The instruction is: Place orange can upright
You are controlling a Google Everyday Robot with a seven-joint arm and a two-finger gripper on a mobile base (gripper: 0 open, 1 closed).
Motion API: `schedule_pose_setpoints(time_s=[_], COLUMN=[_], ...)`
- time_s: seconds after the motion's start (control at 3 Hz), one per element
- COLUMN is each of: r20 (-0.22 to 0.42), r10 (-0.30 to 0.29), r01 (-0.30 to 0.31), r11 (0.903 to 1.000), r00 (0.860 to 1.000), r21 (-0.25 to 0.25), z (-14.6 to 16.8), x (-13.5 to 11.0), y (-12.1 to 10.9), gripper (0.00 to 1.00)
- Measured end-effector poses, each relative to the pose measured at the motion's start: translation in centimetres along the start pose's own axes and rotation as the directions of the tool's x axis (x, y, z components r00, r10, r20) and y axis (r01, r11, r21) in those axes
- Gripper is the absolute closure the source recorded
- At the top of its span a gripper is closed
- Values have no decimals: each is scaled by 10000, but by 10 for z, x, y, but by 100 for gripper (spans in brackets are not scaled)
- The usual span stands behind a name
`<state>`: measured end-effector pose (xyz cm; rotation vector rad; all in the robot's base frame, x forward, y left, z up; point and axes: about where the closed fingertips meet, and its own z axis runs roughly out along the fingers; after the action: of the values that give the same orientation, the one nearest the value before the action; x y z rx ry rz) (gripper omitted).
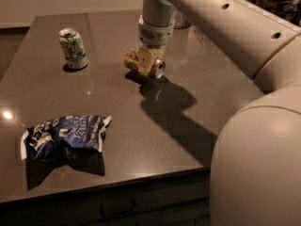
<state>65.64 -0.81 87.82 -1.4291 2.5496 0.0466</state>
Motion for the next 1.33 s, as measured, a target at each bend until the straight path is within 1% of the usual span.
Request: schedule_pose_setpoints(time_s=[0.33,0.67,1.0,1.33], r20=[-178,-1258,-2334,-3411], r10=[-1791,-4326,-5993,-7157], r01=[1799,4473,6388,7886], r11=[9820,8845,7506,5913], r00=[9837,8928,7658,6095], r21=[578,1325,1687,1687], z=[-26,-52,-65,-74], x=[3,-2,-7,-6], y=[3,3,0,1], gripper=[100,100,100,100])
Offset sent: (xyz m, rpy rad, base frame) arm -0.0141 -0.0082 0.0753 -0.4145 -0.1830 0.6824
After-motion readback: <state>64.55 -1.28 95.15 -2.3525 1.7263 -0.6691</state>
